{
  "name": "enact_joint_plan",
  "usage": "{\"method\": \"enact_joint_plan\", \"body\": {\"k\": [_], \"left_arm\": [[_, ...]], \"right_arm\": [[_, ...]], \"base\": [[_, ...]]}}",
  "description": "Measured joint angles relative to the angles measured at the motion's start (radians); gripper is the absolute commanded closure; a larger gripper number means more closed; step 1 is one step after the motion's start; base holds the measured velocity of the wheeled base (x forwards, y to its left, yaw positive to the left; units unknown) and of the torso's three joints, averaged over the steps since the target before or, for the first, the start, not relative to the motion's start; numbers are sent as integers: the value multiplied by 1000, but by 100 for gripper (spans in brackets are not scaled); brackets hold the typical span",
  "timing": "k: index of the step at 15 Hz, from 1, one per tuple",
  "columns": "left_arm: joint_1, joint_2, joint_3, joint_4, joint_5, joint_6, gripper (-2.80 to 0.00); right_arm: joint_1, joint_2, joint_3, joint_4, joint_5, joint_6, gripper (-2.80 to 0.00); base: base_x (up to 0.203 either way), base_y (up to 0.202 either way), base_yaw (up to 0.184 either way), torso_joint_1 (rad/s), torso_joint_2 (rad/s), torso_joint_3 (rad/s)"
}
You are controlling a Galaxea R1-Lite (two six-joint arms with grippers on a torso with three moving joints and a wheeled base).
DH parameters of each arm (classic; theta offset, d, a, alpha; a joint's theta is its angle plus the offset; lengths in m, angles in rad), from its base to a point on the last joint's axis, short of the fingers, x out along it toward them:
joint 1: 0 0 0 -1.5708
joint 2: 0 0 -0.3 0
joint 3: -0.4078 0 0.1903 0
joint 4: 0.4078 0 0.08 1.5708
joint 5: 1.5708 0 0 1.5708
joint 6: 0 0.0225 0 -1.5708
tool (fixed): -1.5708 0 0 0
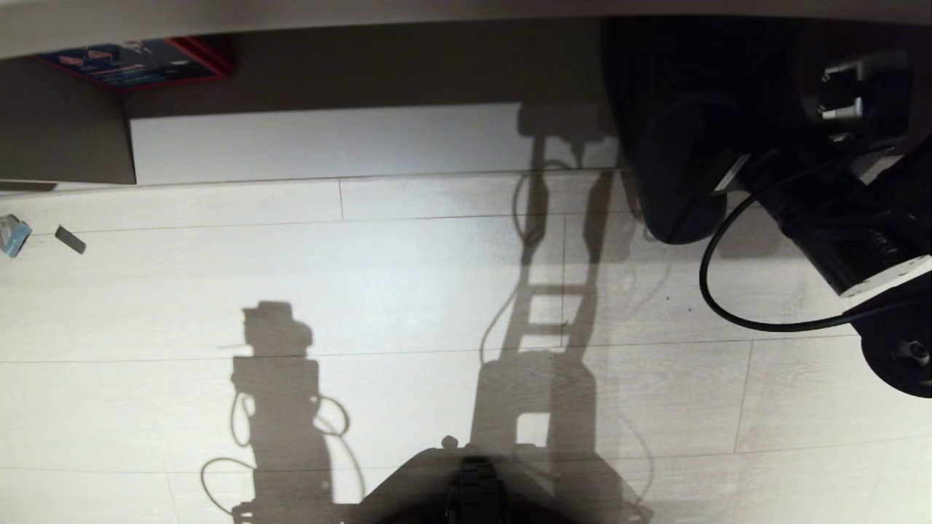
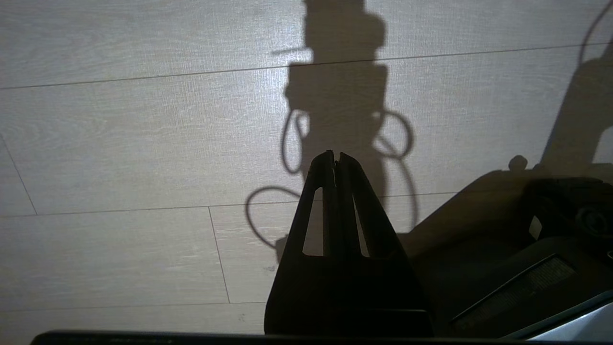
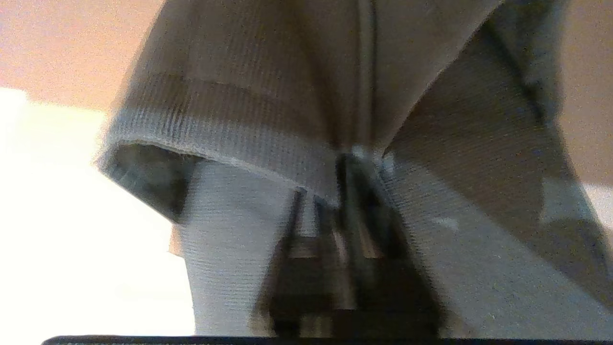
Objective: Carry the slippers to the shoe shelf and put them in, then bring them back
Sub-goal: Pick up the slippers in the shoe cabinet
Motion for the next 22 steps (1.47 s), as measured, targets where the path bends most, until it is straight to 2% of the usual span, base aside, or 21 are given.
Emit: {"method": "enact_joint_plan", "body": {"k": [8, 13, 17, 22], "left_arm": [[0, 0, 0, 0, -1, -1, 0], [0, 0, 0, 0, -1, -2, 0], [0, 0, 0, 0, 0, -1, 0], [0, 0, 0, 0, 0, -1, 0]], "right_arm": [[0, 18, -25, 13, -4, -7, -280], [-3, 1, -12, 49, -12, -80, -280], [-6, -2, -17, 54, -24, -95, -280], [-15, 43, -95, 56, -20, -111, -280]], "base": [[0, 0, 0, 0, 0, 0], [0, 0, 0, 0, 0, 0], [0, 0, 0, 0, 0, 0], [0, 0, 0, 0, 0, 0]]}}
